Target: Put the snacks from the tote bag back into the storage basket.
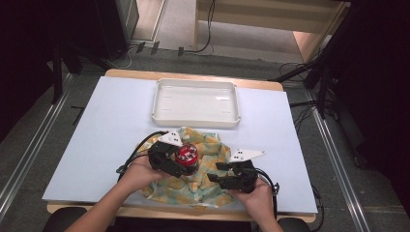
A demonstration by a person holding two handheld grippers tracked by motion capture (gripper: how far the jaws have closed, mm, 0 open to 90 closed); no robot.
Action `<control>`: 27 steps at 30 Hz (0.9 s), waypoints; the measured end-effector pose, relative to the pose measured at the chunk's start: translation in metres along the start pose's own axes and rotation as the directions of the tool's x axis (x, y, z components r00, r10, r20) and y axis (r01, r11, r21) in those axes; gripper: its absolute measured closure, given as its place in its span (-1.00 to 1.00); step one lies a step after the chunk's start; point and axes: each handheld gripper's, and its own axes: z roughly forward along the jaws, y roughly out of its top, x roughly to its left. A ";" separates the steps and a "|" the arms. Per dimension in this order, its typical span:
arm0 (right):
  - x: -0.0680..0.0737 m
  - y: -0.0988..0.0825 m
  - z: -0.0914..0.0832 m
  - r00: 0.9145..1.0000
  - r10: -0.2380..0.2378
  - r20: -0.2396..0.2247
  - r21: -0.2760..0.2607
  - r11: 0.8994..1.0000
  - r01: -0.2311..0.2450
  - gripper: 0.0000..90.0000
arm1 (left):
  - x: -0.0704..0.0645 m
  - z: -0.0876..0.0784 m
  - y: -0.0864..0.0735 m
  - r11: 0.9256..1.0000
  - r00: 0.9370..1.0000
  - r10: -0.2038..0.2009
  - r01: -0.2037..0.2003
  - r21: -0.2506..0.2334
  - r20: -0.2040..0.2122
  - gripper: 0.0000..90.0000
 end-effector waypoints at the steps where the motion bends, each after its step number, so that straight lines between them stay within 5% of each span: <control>1: 0.000 0.000 0.000 1.000 -0.001 0.000 0.000 1.000 0.001 0.01 | 0.000 -0.001 0.000 1.000 1.000 0.001 -0.001 0.005 -0.003 -0.43; 6: 0.000 0.000 0.000 1.000 0.000 0.000 0.000 1.000 0.000 0.01 | -0.001 -0.006 0.002 1.000 1.000 -0.031 0.031 0.004 0.005 -0.43; 27: -0.001 0.001 0.002 1.000 -0.008 -0.006 -0.001 1.000 0.008 0.01 | -0.002 -0.034 0.003 0.999 0.998 -0.042 0.042 0.000 -0.040 -0.43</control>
